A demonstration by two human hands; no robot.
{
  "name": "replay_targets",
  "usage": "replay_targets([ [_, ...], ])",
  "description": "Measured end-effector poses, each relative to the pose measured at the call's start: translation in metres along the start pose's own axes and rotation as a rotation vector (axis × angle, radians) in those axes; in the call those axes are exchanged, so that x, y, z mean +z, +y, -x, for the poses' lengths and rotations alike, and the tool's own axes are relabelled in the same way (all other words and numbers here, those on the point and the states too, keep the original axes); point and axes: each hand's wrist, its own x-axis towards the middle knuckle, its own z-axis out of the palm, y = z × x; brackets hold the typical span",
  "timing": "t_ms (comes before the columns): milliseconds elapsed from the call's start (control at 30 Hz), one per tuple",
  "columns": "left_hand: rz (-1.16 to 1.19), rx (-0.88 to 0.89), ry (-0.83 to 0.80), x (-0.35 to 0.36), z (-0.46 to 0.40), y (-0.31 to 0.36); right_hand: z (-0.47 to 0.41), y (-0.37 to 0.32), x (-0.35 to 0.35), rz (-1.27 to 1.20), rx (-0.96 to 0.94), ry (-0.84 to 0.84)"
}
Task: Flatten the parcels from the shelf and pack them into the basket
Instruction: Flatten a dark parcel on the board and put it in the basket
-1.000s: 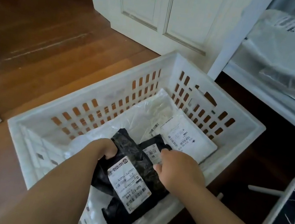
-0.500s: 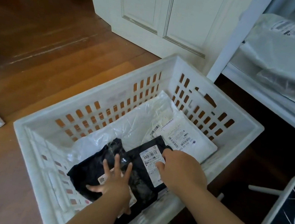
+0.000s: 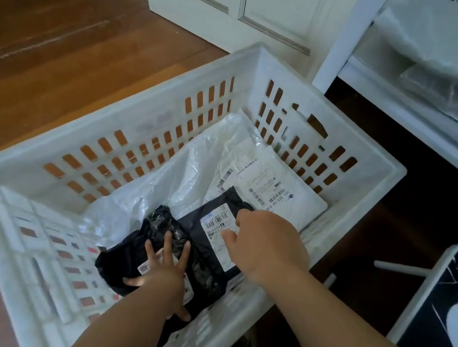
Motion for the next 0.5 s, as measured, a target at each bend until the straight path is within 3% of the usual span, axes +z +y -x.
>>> replay_targets([
  [133, -0.018, 0.041, -0.082, -0.028, 0.006, -0.006, 0.002, -0.002, -0.003, -0.007, 0.013, 0.028],
  [233, -0.032, 0.186, -0.034, -0.082, 0.041, -0.012, 0.007, -0.001, -0.004, -0.069, 0.027, 0.040],
  [333, -0.099, 0.221, 0.124, -0.129, 0.089, -0.016, 0.018, 0.003, -0.014, -0.100, -0.001, 0.062],
  [500, -0.040, 0.326, 0.546, -0.194, 0.173, -0.004, 0.055, 0.029, -0.057, -0.002, 0.046, 0.201],
])
